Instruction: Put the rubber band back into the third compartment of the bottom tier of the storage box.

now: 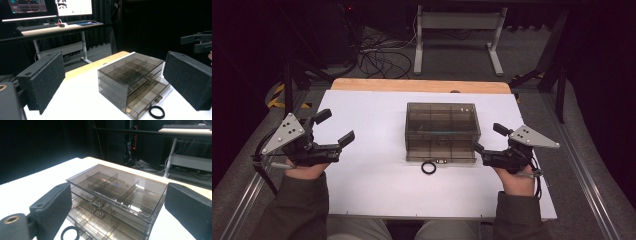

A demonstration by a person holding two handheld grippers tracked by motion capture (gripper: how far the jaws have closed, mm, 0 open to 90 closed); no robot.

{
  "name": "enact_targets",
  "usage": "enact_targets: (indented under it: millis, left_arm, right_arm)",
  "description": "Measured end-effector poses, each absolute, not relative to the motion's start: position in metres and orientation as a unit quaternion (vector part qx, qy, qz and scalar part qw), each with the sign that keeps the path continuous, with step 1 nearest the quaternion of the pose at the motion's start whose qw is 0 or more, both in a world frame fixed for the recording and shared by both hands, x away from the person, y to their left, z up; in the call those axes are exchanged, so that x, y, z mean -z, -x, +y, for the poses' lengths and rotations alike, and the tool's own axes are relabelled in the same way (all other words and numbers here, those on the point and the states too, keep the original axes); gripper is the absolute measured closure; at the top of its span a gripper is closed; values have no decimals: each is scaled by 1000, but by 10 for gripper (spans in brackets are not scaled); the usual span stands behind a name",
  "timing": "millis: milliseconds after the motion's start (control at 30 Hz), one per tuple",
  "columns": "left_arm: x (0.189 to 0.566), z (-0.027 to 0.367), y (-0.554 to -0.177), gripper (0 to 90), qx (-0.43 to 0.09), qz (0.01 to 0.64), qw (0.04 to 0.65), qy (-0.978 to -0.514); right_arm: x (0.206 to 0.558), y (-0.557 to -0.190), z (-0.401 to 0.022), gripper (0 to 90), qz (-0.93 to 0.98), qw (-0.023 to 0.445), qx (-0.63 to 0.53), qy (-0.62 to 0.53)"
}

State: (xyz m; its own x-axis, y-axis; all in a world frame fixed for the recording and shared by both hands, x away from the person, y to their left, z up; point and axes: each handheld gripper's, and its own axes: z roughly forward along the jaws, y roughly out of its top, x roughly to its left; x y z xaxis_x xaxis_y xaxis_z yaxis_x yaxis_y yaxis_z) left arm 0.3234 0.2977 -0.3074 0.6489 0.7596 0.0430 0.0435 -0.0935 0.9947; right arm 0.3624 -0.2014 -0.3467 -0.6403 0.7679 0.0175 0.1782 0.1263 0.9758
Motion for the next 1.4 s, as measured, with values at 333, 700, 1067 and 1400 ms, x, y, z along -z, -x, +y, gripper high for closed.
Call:
enact_targets:
  millis: [333, 700, 1067, 1400]
  left_arm:
    - [306, 298, -322, 53, -293, 296, 603, -680]
    - [307, 298, -323, 54, -291, 297, 601, -683]
    - [307, 300, -324, 59, -288, 297, 599, -685]
    - [308, 298, -324, 65, -288, 296, 596, -689]
  right_arm:
    - [356, -367, -183, 207, 733, 246, -546, -323]
    - [365, -369, -170, 262, 755, 229, -533, -304]
    - [377, -373, -152, 373, 783, 204, -511, -289]
    - [385, -375, -143, 469, 798, 184, -501, -279]
